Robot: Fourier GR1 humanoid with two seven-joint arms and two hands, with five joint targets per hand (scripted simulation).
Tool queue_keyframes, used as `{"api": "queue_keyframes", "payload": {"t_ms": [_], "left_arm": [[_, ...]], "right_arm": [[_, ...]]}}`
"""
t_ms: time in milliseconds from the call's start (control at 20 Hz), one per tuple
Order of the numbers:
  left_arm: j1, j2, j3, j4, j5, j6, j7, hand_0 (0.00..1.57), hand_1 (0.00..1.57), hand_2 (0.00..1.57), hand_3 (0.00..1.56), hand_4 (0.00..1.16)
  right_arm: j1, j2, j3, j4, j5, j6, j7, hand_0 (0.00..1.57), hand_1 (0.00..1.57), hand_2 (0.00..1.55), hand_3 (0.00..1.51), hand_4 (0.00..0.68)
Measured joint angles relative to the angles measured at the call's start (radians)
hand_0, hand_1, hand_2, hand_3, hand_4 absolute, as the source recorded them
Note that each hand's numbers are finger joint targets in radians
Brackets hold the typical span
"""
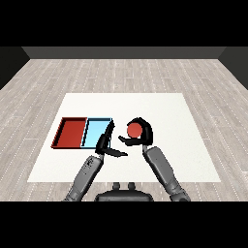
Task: Pick the red can and put it in the red box
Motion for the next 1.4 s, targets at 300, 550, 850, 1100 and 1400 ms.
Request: {"api": "queue_keyframes", "payload": {"t_ms": [300,550,850,1100,1400], "left_arm": [[0.001,0.000,-0.033,0.043,0.033,0.015,-0.022,0.00,0.00,0.00,0.00,0.00],[-0.033,0.000,-0.053,0.083,0.066,0.042,-0.022,0.00,0.00,0.00,0.00,0.00],[-0.089,0.000,-0.098,0.145,0.134,0.076,-0.050,0.00,0.00,0.00,0.00,0.00],[-0.087,0.000,-0.113,0.158,0.156,0.078,-0.074,0.00,0.00,0.00,0.00,0.00],[-0.123,0.006,-0.148,0.193,0.212,0.111,-0.083,0.00,0.00,0.00,0.00,0.00]], "right_arm": [[0.016,0.006,0.026,-0.030,0.008,-0.008,0.001,1.46,1.46,1.43,1.38,0.660],[0.033,0.005,0.069,-0.040,0.003,-0.026,-0.010,1.47,1.47,1.44,1.39,0.676],[0.020,0.007,0.102,-0.052,-0.024,-0.053,-0.017,1.47,1.47,1.43,1.40,0.644],[0.017,0.007,0.134,-0.044,-0.074,-0.063,-0.036,1.51,1.51,1.45,1.42,0.657],[-0.022,0.002,0.159,-0.001,-0.129,-0.082,-0.073,1.52,1.52,1.45,1.41,0.648]]}}
